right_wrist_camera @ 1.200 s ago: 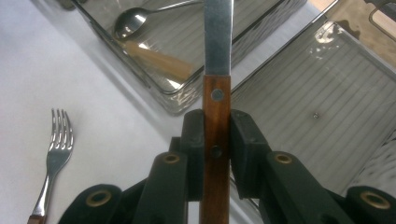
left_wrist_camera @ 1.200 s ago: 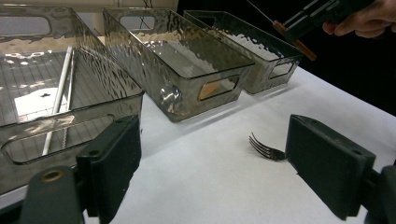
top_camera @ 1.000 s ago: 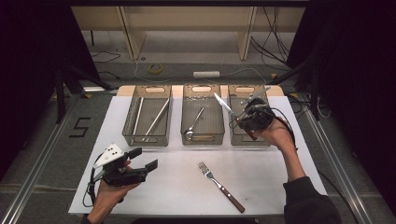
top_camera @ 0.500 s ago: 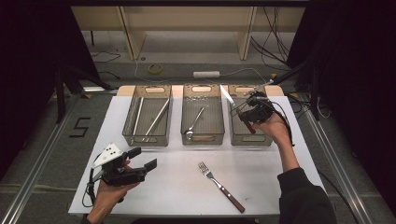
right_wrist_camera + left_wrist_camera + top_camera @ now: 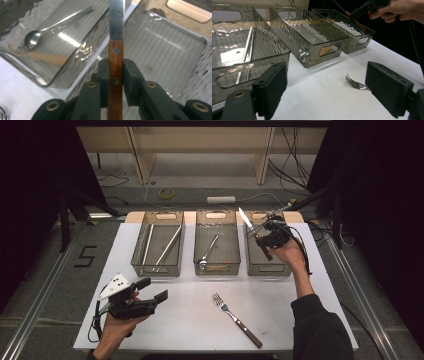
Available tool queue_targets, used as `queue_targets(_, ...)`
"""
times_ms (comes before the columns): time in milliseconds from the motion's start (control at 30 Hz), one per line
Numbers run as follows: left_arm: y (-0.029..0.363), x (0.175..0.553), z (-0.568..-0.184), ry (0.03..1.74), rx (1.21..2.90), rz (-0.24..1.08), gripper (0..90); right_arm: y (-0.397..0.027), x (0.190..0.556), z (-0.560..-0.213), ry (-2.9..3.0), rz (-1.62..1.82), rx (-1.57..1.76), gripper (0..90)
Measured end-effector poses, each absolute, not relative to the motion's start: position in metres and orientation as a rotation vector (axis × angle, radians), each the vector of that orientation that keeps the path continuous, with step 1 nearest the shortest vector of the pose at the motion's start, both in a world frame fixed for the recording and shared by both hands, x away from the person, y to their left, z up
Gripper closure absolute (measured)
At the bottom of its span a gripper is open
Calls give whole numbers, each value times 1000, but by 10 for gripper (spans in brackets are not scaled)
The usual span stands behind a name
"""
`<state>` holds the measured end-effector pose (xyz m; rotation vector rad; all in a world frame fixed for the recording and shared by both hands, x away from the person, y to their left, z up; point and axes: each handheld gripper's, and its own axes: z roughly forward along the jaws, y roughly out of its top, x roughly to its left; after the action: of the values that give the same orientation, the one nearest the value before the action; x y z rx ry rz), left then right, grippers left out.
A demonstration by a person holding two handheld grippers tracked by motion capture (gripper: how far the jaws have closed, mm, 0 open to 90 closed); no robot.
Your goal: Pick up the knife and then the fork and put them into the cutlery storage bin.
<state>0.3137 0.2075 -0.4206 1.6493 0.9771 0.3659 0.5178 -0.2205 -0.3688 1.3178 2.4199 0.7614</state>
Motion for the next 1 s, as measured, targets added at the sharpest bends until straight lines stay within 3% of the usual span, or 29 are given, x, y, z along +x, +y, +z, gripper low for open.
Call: queue_targets(1000, 205, 314, -421, 975, 1665, 368, 176, -229, 528, -392, 2329, 694, 1521, 774)
